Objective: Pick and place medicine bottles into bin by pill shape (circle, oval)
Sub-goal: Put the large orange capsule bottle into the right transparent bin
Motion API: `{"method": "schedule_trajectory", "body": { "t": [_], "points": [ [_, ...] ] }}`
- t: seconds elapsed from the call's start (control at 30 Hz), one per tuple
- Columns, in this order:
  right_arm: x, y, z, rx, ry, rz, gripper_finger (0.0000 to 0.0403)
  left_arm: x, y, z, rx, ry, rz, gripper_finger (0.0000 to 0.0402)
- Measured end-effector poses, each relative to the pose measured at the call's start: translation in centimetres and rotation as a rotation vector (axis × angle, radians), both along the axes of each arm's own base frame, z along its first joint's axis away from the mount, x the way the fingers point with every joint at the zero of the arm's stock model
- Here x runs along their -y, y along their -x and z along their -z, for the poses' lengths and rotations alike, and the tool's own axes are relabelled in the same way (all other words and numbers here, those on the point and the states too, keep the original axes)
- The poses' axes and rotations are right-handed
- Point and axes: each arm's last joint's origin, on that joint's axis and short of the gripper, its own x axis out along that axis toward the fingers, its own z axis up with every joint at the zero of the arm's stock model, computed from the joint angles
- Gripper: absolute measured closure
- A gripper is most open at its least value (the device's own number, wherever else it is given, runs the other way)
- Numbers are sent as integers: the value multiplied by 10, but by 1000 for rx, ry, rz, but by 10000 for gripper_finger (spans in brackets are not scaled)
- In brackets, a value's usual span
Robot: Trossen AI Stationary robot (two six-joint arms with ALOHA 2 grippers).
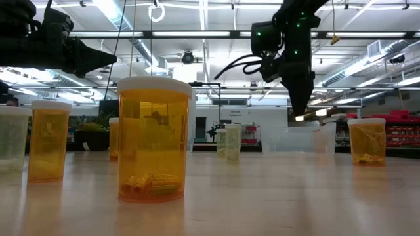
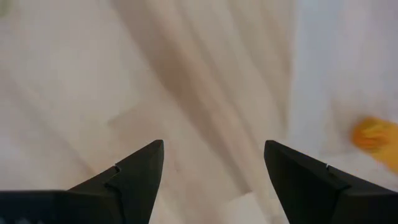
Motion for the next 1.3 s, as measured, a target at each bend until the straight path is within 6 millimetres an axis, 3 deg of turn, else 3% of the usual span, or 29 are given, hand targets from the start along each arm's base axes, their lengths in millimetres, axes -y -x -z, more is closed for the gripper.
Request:
{"method": "schedule_trajectory", "body": {
  "t": [0.4, 0.87, 1.3],
  "points": [
    [-62, -13, 0, 22, -61, -1, 118, 0, 0, 0, 0, 0, 0, 366],
    [-121, -12, 1, 15, -48, -61, 118, 0, 0, 0, 0, 0, 0, 371],
    [-135, 2, 30, -38, -51, -38, 118, 0, 0, 0, 0, 0, 0, 376]
  ]
}}
